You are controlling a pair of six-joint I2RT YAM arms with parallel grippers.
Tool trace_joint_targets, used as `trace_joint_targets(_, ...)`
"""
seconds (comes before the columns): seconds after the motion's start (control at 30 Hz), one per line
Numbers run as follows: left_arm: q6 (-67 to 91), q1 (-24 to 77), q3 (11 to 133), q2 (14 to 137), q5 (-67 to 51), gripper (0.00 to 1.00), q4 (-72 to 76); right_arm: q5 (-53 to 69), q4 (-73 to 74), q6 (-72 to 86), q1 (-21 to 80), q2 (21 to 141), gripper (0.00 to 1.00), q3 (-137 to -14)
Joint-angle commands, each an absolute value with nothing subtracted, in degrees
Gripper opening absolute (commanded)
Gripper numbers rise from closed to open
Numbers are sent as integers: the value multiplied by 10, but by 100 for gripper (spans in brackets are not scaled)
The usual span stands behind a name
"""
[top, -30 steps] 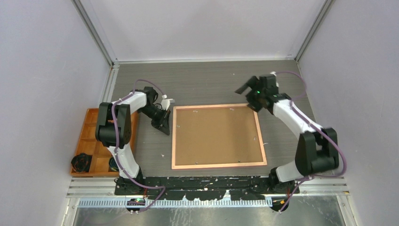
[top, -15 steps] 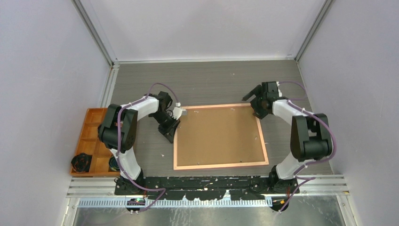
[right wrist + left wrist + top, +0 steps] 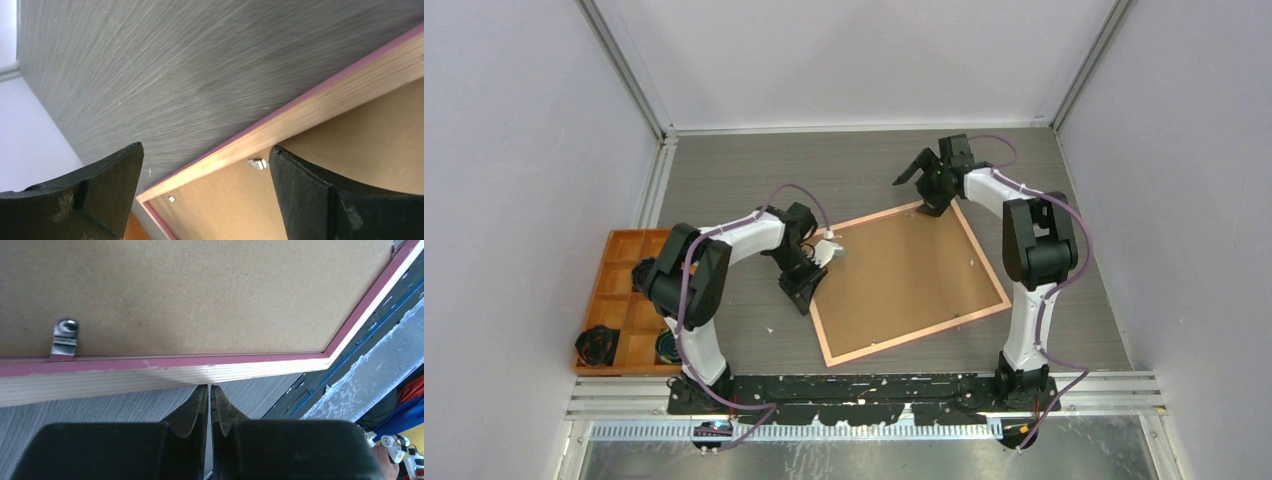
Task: Put the photo into the frame
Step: Adjust the photo frame at the center of the board.
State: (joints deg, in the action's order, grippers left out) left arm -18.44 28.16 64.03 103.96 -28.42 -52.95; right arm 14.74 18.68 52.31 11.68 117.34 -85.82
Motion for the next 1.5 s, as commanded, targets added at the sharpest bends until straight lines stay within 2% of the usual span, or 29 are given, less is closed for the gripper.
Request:
trace_joint_targets(0.0, -202, 265, 676, 1025, -317, 8, -568, 159, 221, 500, 53, 1128, 100, -907)
trace_joint_targets(0.17, -252, 256, 714, 1005, -345, 10, -647, 116, 250, 469, -11, 1075, 100, -863)
trace_joint_targets(0.33, -270, 206, 828, 1011, -312, 12, -670, 45, 262, 476, -43, 970, 100, -732)
trace_joint_targets(0.47, -206, 140, 977, 1113, -273, 13, -629, 25, 294, 500, -46, 864, 100, -634)
trace_joint_targets(0.6, -148, 116, 1124, 1239, -230, 13, -602, -9, 440, 511, -47, 806, 100, -606)
trace_joint_targets(0.77, -117, 116, 1224, 1359, -235, 13, -623, -50, 577, 492, -56, 742, 100, -558)
trace_joint_targets(0.9, -112, 118, 1185, 1363, -250, 12, -596, -46, 571, 518, -60, 658, 100, -488)
trace_joint_targets(1.1, -138, 124, 1078, 1319, -282, 12, -568, 21, 471, 575, -61, 633, 100, -380)
trace_joint_targets(1.27, -174, 128, 998, 1283, -291, 11, -564, 29, 368, 594, -61, 654, 100, -328)
trace_joint_targets(1.47, -226, 129, 911, 1240, -297, 10, -577, 16, 264, 582, -65, 725, 100, -351)
